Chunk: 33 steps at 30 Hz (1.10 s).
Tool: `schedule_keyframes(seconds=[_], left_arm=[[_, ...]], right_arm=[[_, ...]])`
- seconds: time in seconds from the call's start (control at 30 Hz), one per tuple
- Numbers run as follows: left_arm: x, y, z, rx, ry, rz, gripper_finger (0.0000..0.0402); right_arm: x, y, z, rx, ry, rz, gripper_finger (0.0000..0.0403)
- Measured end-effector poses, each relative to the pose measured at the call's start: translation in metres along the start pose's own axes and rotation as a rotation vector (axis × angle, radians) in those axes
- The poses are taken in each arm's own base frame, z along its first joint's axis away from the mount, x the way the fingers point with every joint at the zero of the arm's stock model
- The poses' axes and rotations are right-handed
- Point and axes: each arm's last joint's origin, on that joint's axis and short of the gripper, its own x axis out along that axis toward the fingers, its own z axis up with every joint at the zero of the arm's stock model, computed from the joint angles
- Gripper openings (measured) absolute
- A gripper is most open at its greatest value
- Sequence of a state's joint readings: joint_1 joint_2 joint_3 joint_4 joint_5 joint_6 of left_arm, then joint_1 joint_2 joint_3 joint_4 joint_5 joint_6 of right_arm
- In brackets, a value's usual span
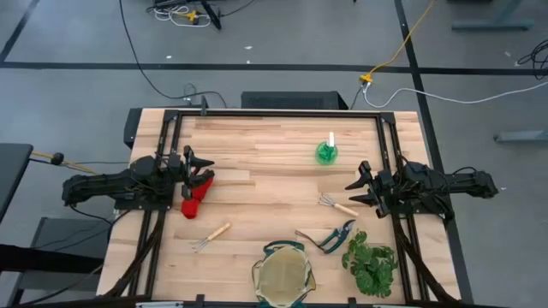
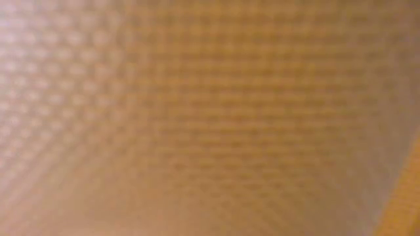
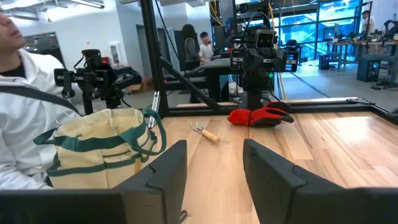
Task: Pick & Place Garden tools in Gardening bag
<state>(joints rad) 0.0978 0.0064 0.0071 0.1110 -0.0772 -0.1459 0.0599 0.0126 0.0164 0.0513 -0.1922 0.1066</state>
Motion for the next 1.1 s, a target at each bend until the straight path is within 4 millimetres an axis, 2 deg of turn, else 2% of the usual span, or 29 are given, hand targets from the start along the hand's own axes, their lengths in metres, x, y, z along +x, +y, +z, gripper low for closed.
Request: schedule_keyframes(seconds=[0.9,1.1], left_arm=[[0.0,0.0,0.0001,0.0,-0.001,0.0,0.0209],[0.0,0.0015,0.001,-0.001,-0.016,0.054,0.0209]], right_arm=[[0.0,0.0,0.0,0.0,0.0,0.0,0.016],[0.0,0.0,0.0,0.0,0.0,0.0,0.016]])
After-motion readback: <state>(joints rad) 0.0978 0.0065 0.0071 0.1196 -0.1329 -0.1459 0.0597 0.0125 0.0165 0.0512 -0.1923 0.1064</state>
